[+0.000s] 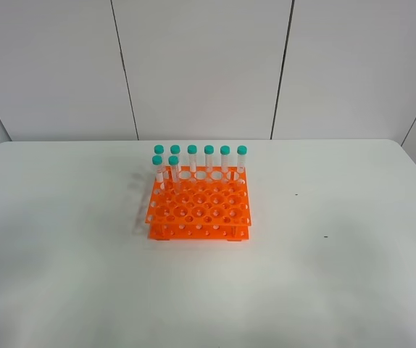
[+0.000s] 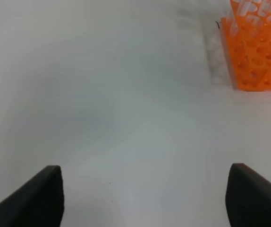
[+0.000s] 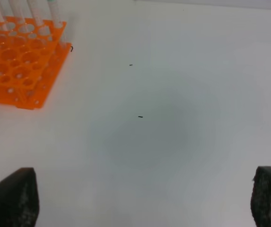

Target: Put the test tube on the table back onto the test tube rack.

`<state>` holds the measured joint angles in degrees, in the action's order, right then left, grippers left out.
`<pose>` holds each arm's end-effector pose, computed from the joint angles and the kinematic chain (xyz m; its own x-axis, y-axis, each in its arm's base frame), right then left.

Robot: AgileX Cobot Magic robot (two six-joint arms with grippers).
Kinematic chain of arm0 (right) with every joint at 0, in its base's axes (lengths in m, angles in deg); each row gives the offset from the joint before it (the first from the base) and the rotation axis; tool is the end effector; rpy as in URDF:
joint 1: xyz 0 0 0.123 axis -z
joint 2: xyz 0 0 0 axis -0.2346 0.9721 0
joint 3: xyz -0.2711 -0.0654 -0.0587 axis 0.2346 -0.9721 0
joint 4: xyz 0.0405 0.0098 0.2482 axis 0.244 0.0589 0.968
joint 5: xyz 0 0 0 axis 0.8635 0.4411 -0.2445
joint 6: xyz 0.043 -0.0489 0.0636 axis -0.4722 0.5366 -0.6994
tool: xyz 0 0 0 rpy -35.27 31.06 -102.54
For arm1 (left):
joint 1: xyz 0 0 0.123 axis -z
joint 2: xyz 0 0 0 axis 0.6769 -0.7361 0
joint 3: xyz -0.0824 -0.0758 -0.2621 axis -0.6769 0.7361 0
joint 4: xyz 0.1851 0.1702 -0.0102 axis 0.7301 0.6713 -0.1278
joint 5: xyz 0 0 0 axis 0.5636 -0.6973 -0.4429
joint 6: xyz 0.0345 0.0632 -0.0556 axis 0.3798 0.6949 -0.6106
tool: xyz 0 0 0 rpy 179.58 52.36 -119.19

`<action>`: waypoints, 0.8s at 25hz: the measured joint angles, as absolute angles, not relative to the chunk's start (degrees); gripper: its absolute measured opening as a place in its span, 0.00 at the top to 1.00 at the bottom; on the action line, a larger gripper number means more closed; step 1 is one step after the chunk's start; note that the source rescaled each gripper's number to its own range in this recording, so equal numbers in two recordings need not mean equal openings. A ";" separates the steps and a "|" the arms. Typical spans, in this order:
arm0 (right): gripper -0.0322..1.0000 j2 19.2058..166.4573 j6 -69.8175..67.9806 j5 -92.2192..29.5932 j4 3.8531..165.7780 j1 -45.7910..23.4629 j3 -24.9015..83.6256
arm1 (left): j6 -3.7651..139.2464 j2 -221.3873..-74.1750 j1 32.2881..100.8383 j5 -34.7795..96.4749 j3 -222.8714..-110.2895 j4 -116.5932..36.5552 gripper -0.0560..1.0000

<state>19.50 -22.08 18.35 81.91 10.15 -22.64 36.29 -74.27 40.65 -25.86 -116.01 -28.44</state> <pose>-0.0035 0.0066 0.2778 -0.4303 -0.0104 -0.9026 -0.1200 0.9917 0.0458 -0.0066 -0.0029 0.2793 -0.4411 0.0141 -0.8974 0.0049 0.9999 0.0133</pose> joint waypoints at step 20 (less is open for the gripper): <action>0.00 19.50 -22.08 18.35 81.91 10.15 -22.64 | 36.29 -74.27 43.91 -25.86 -116.01 -28.44 0.06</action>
<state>19.50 -22.08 18.35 81.91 10.15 -22.64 36.29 -74.27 43.91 -25.86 -116.01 -28.44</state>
